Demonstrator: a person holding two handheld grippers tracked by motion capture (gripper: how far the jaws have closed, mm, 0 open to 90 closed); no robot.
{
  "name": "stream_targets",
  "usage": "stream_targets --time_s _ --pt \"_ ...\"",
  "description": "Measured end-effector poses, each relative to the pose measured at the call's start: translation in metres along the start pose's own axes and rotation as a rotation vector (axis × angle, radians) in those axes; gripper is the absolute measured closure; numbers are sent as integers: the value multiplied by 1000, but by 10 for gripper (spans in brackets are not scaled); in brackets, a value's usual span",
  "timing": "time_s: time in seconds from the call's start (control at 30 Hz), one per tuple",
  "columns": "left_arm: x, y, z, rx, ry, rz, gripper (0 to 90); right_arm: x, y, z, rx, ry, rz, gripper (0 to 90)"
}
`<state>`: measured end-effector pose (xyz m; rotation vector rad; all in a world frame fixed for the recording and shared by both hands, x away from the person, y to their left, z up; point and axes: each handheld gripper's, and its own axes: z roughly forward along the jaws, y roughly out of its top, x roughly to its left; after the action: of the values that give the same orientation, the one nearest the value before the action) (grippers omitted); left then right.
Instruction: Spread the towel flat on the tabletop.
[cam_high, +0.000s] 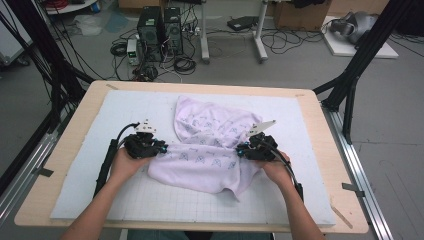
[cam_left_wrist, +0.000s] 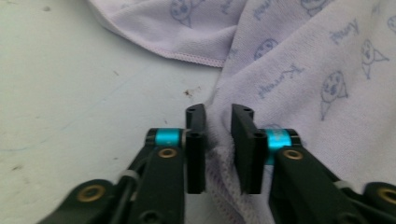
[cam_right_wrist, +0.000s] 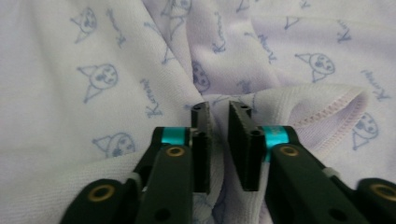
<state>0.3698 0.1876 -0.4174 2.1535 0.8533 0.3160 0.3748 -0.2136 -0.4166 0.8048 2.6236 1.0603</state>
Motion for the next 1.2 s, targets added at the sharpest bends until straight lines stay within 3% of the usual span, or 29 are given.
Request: stream_targets --time_s 0.1,0.17,0.33,0.43,0.6,0.73,0.83,0.93,1.07,1.13,1.2 --pt "-1 2 -18 -61 5 -9 641 3 1 -14 -51 0 -2 733" --pt "-4 2 -33 -99 9 4 631 9 3 -26 -73 1 -8 715" --pt "-16 -4 -65 -125 9 50 589 28 2 -54 -114 2 -53 678" --pt "-27 -12 -72 -132 -9 74 587 43 -5 -62 -133 28 -74 664" --pt "-38 -31 -55 -86 -49 88 590 63 -27 -51 -68 58 -86 646" --pt "-41 -40 -35 -23 -74 95 608 64 -42 -35 -22 74 -72 631" --pt "-42 -44 -21 39 -58 110 600 62 -47 -23 25 83 -60 633" --pt "-47 -43 -14 47 -19 148 589 61 -49 -16 34 89 -71 670" --pt "-50 -42 -14 46 23 170 791 60 -51 -16 12 100 -53 824" --pt "-48 -42 -16 47 0 156 864 61 -51 -15 5 96 -62 865" --pt "-48 -42 -18 49 -7 155 872 62 -50 -15 8 98 -68 872"
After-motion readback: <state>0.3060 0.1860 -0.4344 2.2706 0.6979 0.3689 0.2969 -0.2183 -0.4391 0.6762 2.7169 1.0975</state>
